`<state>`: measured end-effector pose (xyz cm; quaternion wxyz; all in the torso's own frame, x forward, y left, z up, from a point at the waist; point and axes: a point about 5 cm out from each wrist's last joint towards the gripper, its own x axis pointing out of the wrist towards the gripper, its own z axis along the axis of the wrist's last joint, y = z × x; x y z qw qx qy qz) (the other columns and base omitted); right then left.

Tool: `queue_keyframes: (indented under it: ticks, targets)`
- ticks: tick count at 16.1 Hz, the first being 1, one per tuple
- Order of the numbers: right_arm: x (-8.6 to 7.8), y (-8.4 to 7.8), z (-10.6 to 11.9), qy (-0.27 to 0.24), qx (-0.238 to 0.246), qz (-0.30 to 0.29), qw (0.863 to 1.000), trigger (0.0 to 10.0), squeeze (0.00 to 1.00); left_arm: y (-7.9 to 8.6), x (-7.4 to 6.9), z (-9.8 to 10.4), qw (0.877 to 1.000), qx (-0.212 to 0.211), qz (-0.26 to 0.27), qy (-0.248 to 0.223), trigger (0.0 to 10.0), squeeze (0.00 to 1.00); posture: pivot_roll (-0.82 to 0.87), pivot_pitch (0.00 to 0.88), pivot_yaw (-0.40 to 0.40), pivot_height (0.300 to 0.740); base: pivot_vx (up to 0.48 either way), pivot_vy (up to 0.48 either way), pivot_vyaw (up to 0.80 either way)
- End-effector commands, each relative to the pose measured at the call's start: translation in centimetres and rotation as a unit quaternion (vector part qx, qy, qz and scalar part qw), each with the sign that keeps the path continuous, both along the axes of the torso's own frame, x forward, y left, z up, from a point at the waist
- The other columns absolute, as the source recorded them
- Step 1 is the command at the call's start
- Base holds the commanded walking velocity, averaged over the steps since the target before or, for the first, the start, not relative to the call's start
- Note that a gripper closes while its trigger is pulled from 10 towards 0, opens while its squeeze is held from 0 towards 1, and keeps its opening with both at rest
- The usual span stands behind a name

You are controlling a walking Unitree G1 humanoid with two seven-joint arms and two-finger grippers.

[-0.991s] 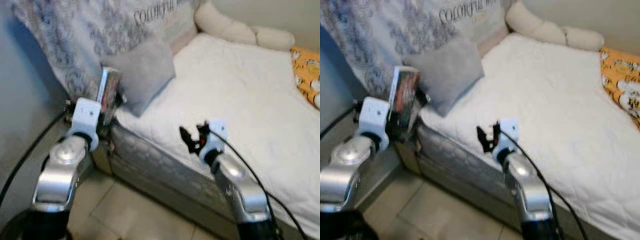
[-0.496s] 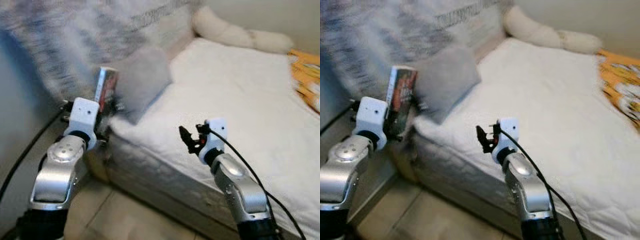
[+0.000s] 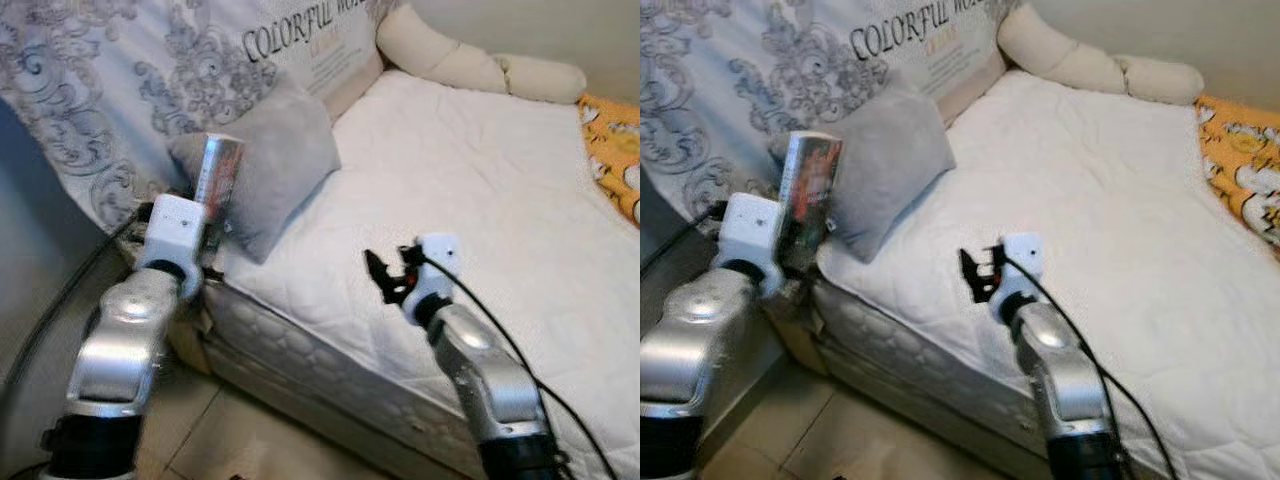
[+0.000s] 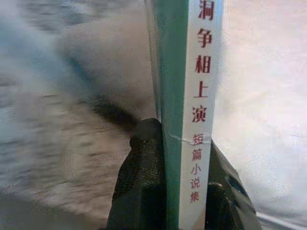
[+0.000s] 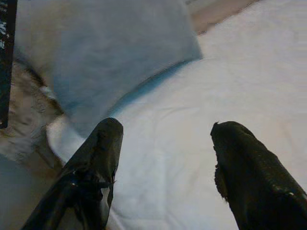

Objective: Clean up the room

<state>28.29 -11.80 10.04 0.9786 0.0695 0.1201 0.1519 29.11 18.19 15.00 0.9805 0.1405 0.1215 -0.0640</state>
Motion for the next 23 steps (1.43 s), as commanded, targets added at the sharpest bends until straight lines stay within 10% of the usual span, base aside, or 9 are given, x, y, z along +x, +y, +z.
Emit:
queue_keyframes:
  ticks: [1, 23]
  targets:
    - [0.25, -0.09, 0.3, -0.006, -0.005, -0.005, 1.0, 10.0, 0.0, -0.08, 0.2, 1.08, 1.0, 0.004, -0.006, -0.025, 10.0, 0.0, -0.03, 0.0, -0.034, 0.74, 0.322, 0.0, 0.0]
    - [0.12, 0.24, -0.01, 0.003, 0.004, -0.006, 1.0, 10.0, 0.0, 0.26, 0.04, 1.04, 0.999, 0.016, -0.009, -0.03, 10.0, 0.0, -0.02, 0.0, -0.025, 0.74, 0.254, 0.0, -0.18]
